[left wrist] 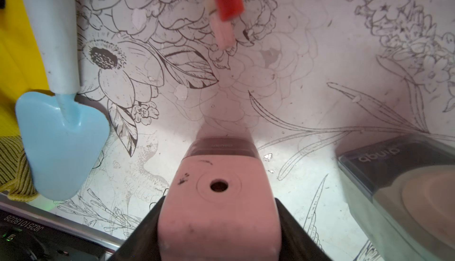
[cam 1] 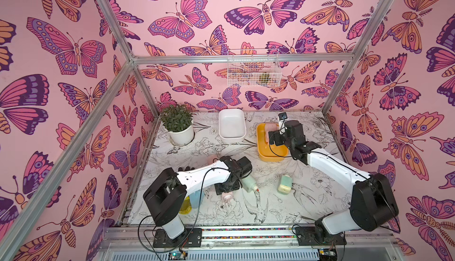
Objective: Place the pencil sharpeners by color into the storage box
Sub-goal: Pick up the pencil sharpener from the center of the board, then place the pencil sharpener in the storage box.
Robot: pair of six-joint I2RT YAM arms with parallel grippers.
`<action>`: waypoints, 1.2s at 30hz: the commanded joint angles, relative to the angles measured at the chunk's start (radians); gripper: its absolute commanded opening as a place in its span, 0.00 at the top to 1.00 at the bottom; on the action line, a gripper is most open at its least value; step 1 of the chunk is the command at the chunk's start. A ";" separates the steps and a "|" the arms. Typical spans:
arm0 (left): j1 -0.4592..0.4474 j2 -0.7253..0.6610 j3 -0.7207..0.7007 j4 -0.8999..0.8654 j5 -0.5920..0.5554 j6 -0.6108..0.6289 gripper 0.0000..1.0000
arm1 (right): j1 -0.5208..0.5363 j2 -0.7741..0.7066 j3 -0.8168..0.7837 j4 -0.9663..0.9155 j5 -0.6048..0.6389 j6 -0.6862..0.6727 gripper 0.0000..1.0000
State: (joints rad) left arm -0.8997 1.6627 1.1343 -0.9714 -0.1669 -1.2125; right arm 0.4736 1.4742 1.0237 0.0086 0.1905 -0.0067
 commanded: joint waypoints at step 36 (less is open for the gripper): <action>0.160 0.119 0.529 0.047 0.042 -0.665 1.00 | 0.116 -0.065 -0.248 0.333 -0.871 -0.614 0.02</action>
State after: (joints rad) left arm -0.7425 1.7592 1.6363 -0.9180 -0.1448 -1.8400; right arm 0.5713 1.3891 0.7422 0.3523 -0.6125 -0.5819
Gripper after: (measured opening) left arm 0.607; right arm 0.982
